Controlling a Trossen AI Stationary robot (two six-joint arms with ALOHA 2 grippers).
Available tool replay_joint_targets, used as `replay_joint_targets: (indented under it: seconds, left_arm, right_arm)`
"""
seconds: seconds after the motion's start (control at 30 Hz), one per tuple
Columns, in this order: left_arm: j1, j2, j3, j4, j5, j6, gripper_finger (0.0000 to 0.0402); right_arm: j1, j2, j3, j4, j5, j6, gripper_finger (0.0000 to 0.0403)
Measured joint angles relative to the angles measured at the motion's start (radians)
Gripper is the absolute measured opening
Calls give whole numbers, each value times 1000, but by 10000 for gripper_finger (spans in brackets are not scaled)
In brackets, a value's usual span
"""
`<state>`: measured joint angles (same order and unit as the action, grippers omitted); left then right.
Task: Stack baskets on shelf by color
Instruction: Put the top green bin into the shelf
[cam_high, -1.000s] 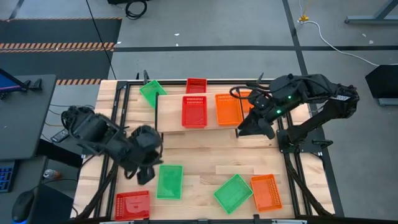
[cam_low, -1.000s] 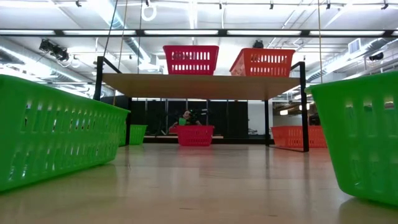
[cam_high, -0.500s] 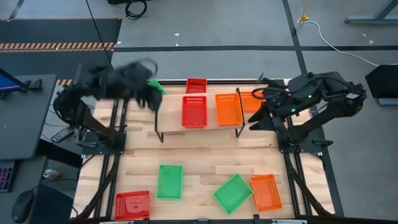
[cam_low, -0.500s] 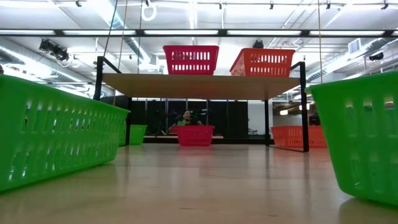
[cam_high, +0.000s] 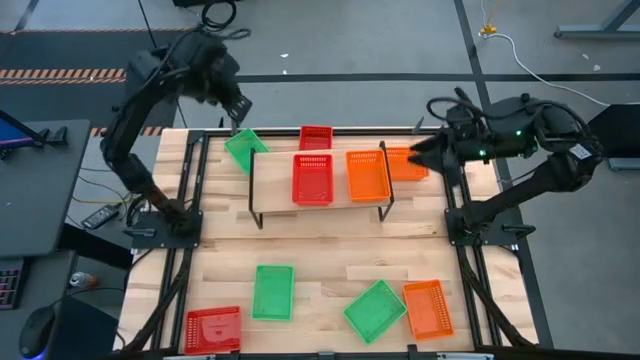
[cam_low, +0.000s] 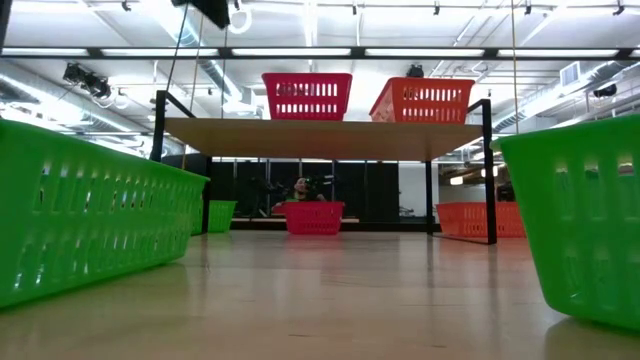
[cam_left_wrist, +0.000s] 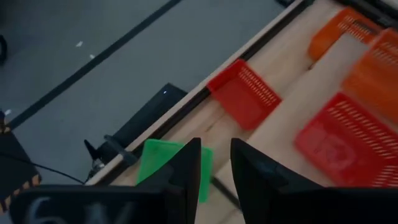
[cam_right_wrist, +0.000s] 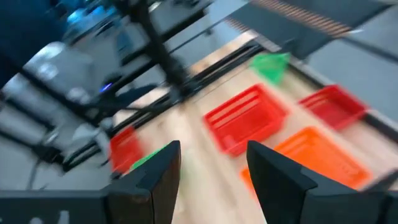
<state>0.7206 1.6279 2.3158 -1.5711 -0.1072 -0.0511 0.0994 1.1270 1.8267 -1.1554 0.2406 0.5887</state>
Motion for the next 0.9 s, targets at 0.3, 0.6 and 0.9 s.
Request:
replay_joint_targets:
  seconds: [0.3,0.6,0.9]
  left_arm:
    - [290,104,0,0,264,145,94]
    - [432,193,1,0,279,202,94]
    - [450,273,0,0,222,247,94]
  right_arm:
    - [-133,5,0,0,46,31,190]
    - [-233,12,0,-21,20,-38,190]
    - [-306,12,0,-21,-63,-84,190]
